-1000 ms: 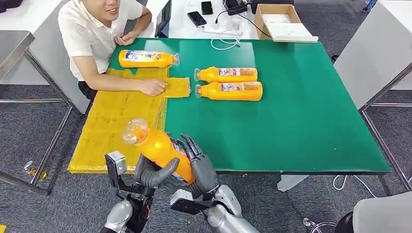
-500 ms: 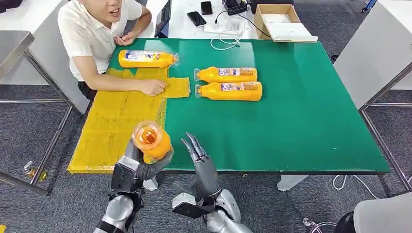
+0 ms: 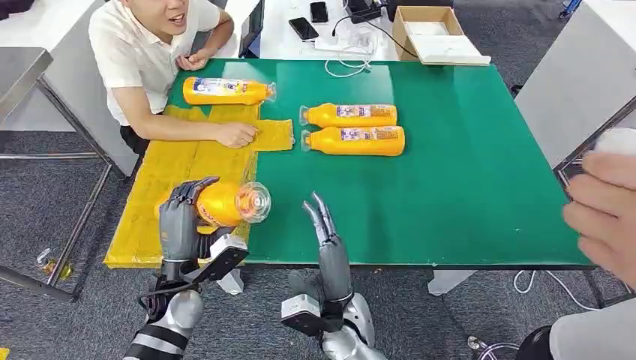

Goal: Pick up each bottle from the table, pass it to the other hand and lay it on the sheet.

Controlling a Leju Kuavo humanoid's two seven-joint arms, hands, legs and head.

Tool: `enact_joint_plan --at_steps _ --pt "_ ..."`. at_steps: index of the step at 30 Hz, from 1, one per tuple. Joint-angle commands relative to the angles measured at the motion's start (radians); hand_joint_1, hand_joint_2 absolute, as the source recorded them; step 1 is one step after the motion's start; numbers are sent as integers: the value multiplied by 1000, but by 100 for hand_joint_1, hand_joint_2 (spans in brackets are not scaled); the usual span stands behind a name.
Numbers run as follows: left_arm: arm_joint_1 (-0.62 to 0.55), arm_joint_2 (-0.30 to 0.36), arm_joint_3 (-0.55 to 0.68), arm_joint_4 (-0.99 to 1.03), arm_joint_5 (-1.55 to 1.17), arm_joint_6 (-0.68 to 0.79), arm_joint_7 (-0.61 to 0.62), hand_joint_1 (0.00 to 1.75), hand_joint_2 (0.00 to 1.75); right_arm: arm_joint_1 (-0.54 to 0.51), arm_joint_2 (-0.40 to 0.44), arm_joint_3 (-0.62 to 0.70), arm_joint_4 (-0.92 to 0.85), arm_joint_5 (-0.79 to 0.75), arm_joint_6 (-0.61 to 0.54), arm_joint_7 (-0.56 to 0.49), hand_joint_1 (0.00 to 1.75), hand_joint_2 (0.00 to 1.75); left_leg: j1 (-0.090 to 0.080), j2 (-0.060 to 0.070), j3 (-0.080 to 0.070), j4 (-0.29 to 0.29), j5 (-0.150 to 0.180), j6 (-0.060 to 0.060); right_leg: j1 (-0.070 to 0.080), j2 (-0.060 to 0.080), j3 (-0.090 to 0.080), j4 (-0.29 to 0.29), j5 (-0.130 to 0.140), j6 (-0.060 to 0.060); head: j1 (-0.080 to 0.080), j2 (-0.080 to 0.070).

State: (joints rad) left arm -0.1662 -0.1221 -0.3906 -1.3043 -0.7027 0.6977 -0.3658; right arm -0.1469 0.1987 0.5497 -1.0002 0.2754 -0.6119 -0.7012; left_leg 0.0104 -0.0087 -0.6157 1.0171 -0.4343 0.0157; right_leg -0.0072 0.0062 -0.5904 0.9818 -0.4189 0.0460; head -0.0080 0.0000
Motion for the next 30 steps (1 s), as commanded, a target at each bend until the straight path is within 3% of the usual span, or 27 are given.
enact_joint_plan --at_steps 1,3,8,12,18,27,28,29,30 --pt "-104 -1 90 151 -37 -1 61 175 175 42 -15 -26 -144 -32 -86 3 0 0 0 -1 3 -1 -1 0 0 -2 3 0 -1 -1 0 0" --pt "-187 21 94 260 -100 -16 135 175 175 42 -29 7 -173 -74 -86 3 0 0 0 -3 4 -1 0 -1 0 -4 4 0 -2 -2 0 0" --pt "-424 44 93 641 -157 -213 257 175 175 70 -42 51 -225 -138 -13 3 0 0 0 -5 4 -1 1 -1 0 -5 5 0 -1 -2 0 0" --pt "-507 45 113 822 -155 -303 307 175 175 94 -43 43 -227 -157 27 3 0 0 0 -3 5 -1 2 0 0 -3 6 0 -1 -1 0 0" --pt "-573 80 151 954 -163 -335 351 175 175 114 -51 57 -252 -167 29 3 0 0 -1 0 8 -2 1 -1 0 0 8 0 -1 -2 0 0" --pt "-594 54 136 989 -181 -478 373 169 175 113 -52 40 -238 -182 41 3 0 0 -1 2 11 -2 1 -1 0 2 10 0 1 -1 0 0" --pt "-597 51 133 992 -182 -498 373 159 175 112 -49 38 -231 -182 43 3 0 0 -1 1 12 -2 1 -1 0 1 10 1 0 -1 0 0" --pt "-598 50 130 992 -183 -524 373 108 175 120 -38 27 -243 -184 38 3 0 0 -1 2 14 -3 1 -1 -1 1 12 1 0 -2 0 0" --pt "-603 51 112 1000 -198 -568 373 87 175 125 -25 29 -226 -174 33 3 0 0 -1 2 15 -3 2 -2 -1 1 13 0 1 -2 0 0"
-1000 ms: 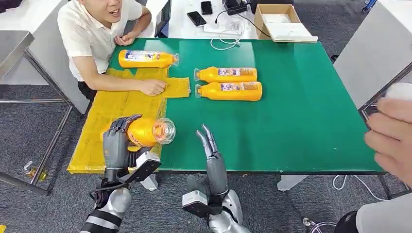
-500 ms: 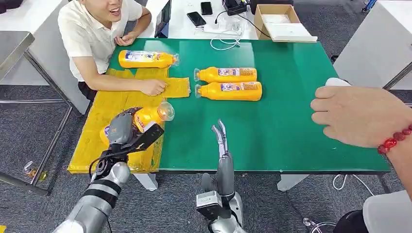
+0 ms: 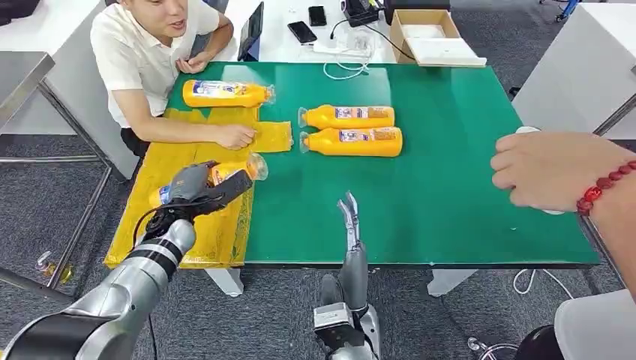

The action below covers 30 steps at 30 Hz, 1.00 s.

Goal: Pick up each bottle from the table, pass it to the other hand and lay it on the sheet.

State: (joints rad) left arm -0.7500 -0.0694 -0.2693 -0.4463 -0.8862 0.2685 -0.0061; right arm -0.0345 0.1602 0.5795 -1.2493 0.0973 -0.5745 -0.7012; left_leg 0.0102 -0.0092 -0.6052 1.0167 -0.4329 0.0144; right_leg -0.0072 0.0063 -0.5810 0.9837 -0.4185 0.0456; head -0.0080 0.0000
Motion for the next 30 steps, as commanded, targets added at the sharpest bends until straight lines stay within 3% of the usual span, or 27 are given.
enact_joint_plan --at_steps 1,5,6,7,8,11,13,14,17,27,30 --pt "-19 -2 -10 142 -14 -139 14 87 175 13 13 -1 23 4 -4 3 0 0 0 1 4 -1 0 0 0 0 3 -1 0 -1 0 0" --pt "-19 -2 -10 142 -14 -139 14 84 175 13 13 -1 23 4 -4 3 0 0 -1 2 7 -2 0 0 -1 1 6 -1 0 -1 0 0" --pt "-18 -2 -12 140 -15 -164 14 77 175 14 18 -1 28 10 -7 3 0 0 -1 3 7 -3 0 0 -1 2 6 -2 0 -1 0 0" --pt "-17 -2 -15 137 -17 -175 13 45 175 14 17 -2 31 15 -8 3 0 0 -1 2 7 -3 0 0 -1 1 6 -2 0 -1 0 0" --pt "-18 -3 -25 139 -27 -181 18 52 175 12 18 -4 42 14 -6 3 0 0 -1 2 7 -2 0 0 -1 1 6 -1 0 -1 0 0" --pt "-15 -7 -37 146 -40 -205 30 37 175 4 22 -5 62 25 -13 3 0 0 -1 2 7 -2 0 0 0 1 6 -1 0 -1 0 0" --pt "-15 -7 -37 146 -40 -205 30 37 175 4 22 -5 62 25 -13 3 0 0 -1 3 7 -2 0 0 0 2 6 -1 0 -1 0 0" --pt "-15 -7 -37 146 -40 -205 30 23 175 4 22 -5 62 25 -13 3 0 0 -1 4 8 -3 -1 -1 0 3 7 -2 0 -2 0 0" --pt "-5 -3 -49 157 -49 -238 37 2 175 -2 23 -6 84 28 -19 3 0 0 -1 4 9 -4 0 -1 -1 3 7 -2 0 -2 0 0" --pt "40 -8 20 137 28 -237 -17 0 175 0 13 9 86 33 -42 3 0 0 -2 4 8 -3 -1 -1 -1 3 7 -2 0 -1 0 0" --pt "63 -9 115 110 154 -271 -148 0 175 -6 6 17 103 34 -41 3 0 0 -2 5 9 -5 0 -1 -2 3 8 -3 0 -2 0 0"
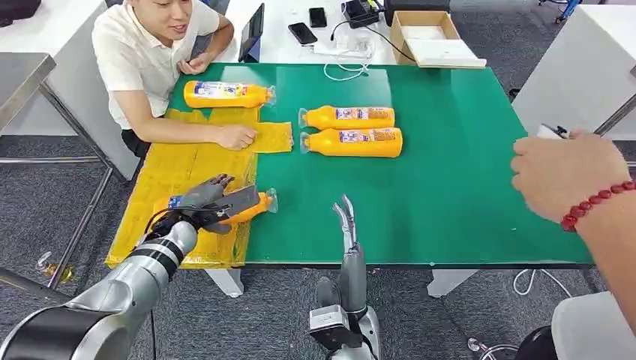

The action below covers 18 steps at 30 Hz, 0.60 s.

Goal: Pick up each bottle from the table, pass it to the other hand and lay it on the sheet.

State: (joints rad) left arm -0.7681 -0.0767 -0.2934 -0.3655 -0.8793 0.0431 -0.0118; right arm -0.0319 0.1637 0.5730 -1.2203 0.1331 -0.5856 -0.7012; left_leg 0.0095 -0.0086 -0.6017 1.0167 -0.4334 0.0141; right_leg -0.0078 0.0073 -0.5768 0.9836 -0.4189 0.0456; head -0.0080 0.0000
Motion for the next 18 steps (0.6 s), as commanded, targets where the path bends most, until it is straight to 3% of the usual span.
enact_joint_plan --at_steps 1,6,10,11,12,18 --pt "86 -5 158 19 177 -51 -177 0 175 -11 -2 31 76 0 -33 3 0 0 -1 4 5 -3 0 0 0 3 4 -3 1 -1 0 0" --pt "91 -9 170 7 197 -54 -206 0 175 -10 -4 35 73 1 -36 3 0 0 -1 1 6 -3 0 0 -1 1 5 -2 0 -1 0 0" --pt "149 -47 256 -129 372 6 -430 0 175 -9 -27 52 70 -6 -40 3 0 0 -1 0 5 -2 0 0 -1 0 5 -1 0 -1 0 0" --pt "181 -67 308 -194 523 -127 -467 0 175 -13 -43 62 66 -12 -28 3 0 0 -1 0 6 -3 0 0 -1 0 5 -2 0 -1 0 0" --pt "201 -70 323 -231 584 -183 -471 0 175 -12 -47 64 62 -14 -23 3 0 0 -1 -1 5 -2 0 0 -1 -1 5 -2 0 -1 0 0" --pt "201 -70 323 -231 584 -183 -471 0 175 -12 -47 64 62 -14 -23 3 0 0 -1 0 1 -1 -1 0 0 -1 1 -1 -1 -1 0 0"
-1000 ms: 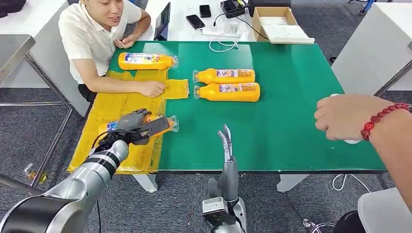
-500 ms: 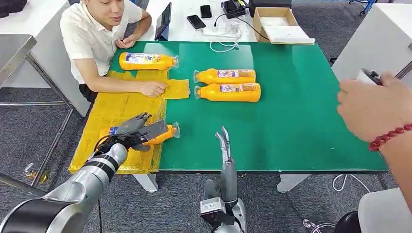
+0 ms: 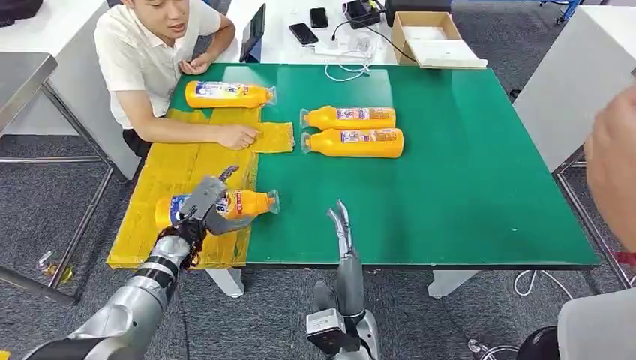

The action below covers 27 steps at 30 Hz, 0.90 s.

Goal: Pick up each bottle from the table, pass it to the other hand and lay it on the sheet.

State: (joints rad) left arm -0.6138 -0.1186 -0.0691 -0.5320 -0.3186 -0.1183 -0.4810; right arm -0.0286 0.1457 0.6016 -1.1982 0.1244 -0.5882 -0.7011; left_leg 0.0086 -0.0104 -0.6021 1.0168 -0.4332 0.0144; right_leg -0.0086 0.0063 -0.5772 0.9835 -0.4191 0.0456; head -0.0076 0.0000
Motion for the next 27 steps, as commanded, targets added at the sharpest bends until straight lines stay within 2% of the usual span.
enact_joint_plan --at_steps 1,3,6,8,10,13,15,16,17,18,21,22,23,25,27 --pt "86 -26 97 -135 104 -63 -48 0 175 -16 -35 50 33 -3 -29 3 0 0 0 2 0 -1 0 0 0 1 0 -1 0 -1 0 0" --pt "129 -32 82 -221 165 -67 -80 0 175 -14 -40 57 24 -6 -36 3 0 0 0 3 1 -2 -1 0 0 1 0 -1 0 -1 0 0" --pt "229 -62 43 -428 160 120 -143 0 175 -6 -47 54 8 -7 -58 3 0 0 0 3 1 -1 -2 0 0 1 0 -1 -1 -1 0 0" --pt "311 -82 20 -589 221 176 -181 0 175 -1 -48 50 3 -9 -66 3 0 0 0 3 -1 -1 -2 0 0 0 -2 -1 -2 -1 0 0" --pt "380 -90 -1 -719 334 161 -170 0 175 3 -47 47 7 -7 -65 3 0 0 0 3 -4 0 -1 0 0 1 -5 0 0 0 0 0" --pt "433 -96 9 -817 499 99 -149 0 175 8 -47 44 12 -3 -75 3 0 0 -1 4 -2 0 -4 0 0 1 -3 0 -3 -1 0 0" --pt "463 -101 14 -873 577 77 -130 0 175 14 -48 37 5 -2 -85 3 0 0 0 3 -6 0 -2 0 0 1 -6 0 -1 -1 0 0" --pt "481 -98 10 -896 635 48 -95 0 175 22 -49 22 -9 -22 -77 3 0 0 0 4 -4 0 -3 0 0 2 -5 0 -2 -1 0 0" --pt "520 -91 4 -935 638 45 -102 0 175 41 -43 -26 -35 -90 -2 3 0 0 0 3 -4 0 -3 -1 0 1 -5 0 -2 -2 0 0" --pt "561 -86 -1 -974 631 44 -112 0 175 56 -47 -48 -73 -70 2 3 0 175 0 3 -7 0 -2 0 0 2 -8 -1 -1 -1 0 0" --pt "695 -74 -45 -1071 521 86 -153 0 175 135 -1 -220 -175 -219 215 6 0 175 -1 5 -4 -1 -4 0 -1 3 -6 -1 -3 -1 0 0" --pt "732 -73 -68 -1092 493 102 -172 0 175 158 5 -265 -220 -224 256 23 0 175 -2 5 -2 -1 -5 -1 -1 3 -4 0 -4 -2 0 0" --pt "751 -69 -97 -1095 481 94 -162 0 175 174 12 -306 -248 -203 240 19 0 0 -1 4 -6 -1 -3 0 -1 2 -8 0 -2 -1 -1 0" --pt "766 -69 -139 -1088 451 119 -167 0 175 187 15 -349 -275 -178 258 29 0 0 -1 3 -4 -1 -4 0 -1 -1 -5 -1 -4 -1 0 0" --pt "769 -69 -194 -1066 412 163 -152 0 175 200 65 -424 -295 -182 234 37 0 0 -1 -1 -12 0 -1 0 -1 -2 -13 -1 -1 0 0 0"
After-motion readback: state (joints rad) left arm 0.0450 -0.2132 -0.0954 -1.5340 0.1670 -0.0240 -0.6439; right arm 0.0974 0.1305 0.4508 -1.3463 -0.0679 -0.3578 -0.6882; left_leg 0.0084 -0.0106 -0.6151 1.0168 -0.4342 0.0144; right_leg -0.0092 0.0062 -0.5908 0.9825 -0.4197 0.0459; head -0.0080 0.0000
